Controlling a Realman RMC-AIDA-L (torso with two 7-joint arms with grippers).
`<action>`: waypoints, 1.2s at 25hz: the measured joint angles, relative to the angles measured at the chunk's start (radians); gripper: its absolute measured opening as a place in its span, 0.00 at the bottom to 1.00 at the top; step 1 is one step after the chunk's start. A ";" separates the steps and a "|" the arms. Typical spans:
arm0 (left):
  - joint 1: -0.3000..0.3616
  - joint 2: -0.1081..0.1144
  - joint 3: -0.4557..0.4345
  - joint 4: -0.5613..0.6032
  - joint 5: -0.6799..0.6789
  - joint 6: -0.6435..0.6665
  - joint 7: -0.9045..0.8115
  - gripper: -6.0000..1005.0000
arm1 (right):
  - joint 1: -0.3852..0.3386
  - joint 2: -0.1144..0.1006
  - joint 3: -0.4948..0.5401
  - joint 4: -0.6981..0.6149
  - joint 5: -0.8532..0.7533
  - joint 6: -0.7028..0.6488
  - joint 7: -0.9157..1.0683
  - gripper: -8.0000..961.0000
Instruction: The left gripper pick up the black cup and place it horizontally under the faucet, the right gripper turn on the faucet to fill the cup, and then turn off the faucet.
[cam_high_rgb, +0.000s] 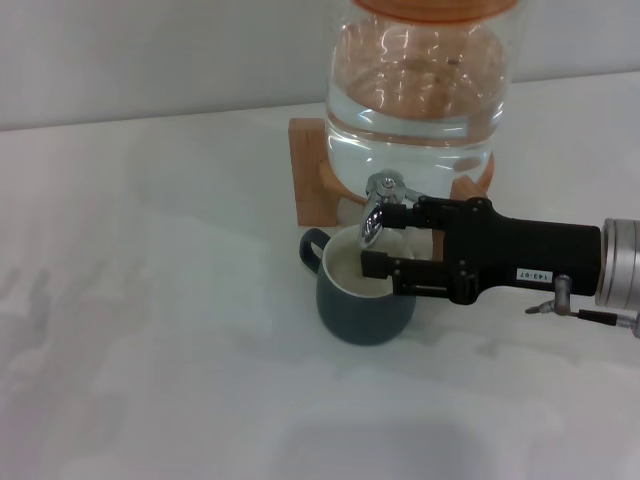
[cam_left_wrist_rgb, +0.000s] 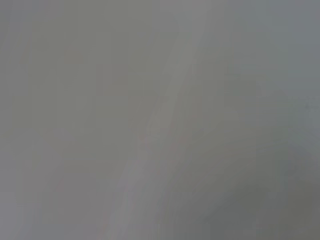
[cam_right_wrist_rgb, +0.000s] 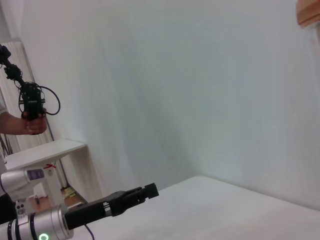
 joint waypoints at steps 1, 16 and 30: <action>0.000 0.000 0.000 0.000 0.000 0.000 0.000 0.34 | 0.001 0.000 0.000 0.000 0.000 0.000 -0.001 0.76; -0.001 0.004 0.001 0.000 -0.020 0.019 0.000 0.34 | -0.024 0.000 0.136 0.031 0.023 0.190 -0.033 0.75; 0.020 0.021 0.001 -0.076 -0.236 0.107 -0.061 0.36 | 0.044 -0.005 0.785 0.563 0.127 0.356 -0.520 0.76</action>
